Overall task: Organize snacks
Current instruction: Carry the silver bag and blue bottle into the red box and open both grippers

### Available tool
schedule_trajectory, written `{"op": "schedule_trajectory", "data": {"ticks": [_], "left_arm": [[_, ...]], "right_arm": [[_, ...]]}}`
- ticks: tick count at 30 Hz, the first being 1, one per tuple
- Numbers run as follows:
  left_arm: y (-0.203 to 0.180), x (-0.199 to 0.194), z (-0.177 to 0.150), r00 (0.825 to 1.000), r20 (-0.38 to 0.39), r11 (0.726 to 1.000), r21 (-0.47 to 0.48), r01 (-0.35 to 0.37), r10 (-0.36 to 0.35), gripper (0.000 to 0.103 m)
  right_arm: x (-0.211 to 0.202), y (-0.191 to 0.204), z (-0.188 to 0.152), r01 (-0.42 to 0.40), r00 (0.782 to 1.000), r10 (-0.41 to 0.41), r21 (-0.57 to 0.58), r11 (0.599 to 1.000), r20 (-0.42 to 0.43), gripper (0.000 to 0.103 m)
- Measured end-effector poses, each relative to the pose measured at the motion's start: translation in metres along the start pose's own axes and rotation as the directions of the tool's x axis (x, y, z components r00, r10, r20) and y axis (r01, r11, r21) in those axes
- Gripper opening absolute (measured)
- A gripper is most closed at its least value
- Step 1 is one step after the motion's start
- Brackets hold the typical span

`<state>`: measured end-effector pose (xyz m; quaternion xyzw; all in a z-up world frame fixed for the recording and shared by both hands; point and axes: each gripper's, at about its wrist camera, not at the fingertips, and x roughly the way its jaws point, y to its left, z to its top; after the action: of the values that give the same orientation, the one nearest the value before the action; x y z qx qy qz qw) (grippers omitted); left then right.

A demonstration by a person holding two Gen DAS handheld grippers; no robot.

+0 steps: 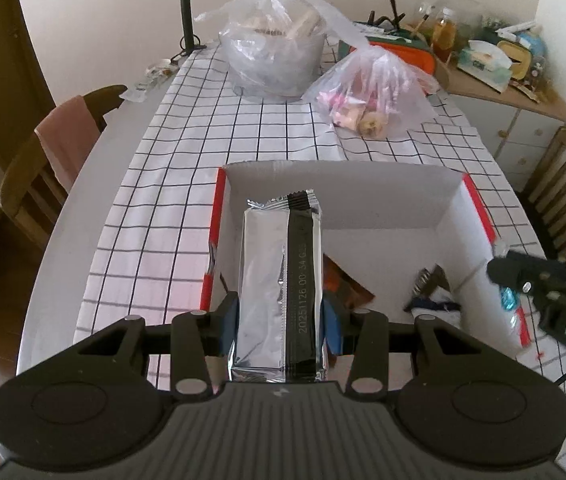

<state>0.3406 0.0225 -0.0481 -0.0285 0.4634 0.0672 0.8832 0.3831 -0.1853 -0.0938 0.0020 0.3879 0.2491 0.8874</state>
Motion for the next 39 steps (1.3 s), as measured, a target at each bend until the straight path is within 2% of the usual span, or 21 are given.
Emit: {"op": "schedule_trajectory", "data": {"ticks": [10, 23, 30, 33, 35, 39], "left_arm": [[-0.002, 0.062, 0.017, 0.989, -0.138, 0.998, 0.044, -0.040, 0.046, 0.042], [-0.016, 0.101, 0.007, 0.963, -0.252, 0.992, 0.110, -0.063, 0.090, 0.042], [-0.020, 0.101, 0.003, 0.960, -0.254, 0.989, 0.118, -0.088, 0.116, 0.043], [-0.019, 0.096, 0.003, 0.961, -0.249, 0.990, 0.105, -0.099, 0.122, 0.047], [-0.017, 0.090, 0.004, 0.963, -0.239, 0.991, 0.086, -0.104, 0.122, 0.053], [-0.016, 0.075, 0.005, 0.970, -0.215, 0.993, 0.064, -0.104, 0.115, 0.057]], "right_arm": [[0.061, -0.005, -0.005, -0.008, 0.990, 0.009, 0.006, 1.000, -0.139, 0.011], [0.083, 0.003, -0.019, -0.009, 0.972, -0.009, -0.078, 0.997, -0.235, 0.014], [0.081, 0.005, -0.021, -0.026, 0.971, 0.005, -0.088, 0.996, -0.240, 0.019], [0.077, 0.005, -0.020, -0.037, 0.973, 0.019, -0.071, 0.997, -0.231, 0.024], [0.072, 0.003, -0.019, -0.043, 0.975, 0.029, -0.059, 0.997, -0.222, 0.026], [0.059, 0.001, -0.016, -0.051, 0.979, 0.041, -0.044, 0.998, -0.198, 0.031]]}}
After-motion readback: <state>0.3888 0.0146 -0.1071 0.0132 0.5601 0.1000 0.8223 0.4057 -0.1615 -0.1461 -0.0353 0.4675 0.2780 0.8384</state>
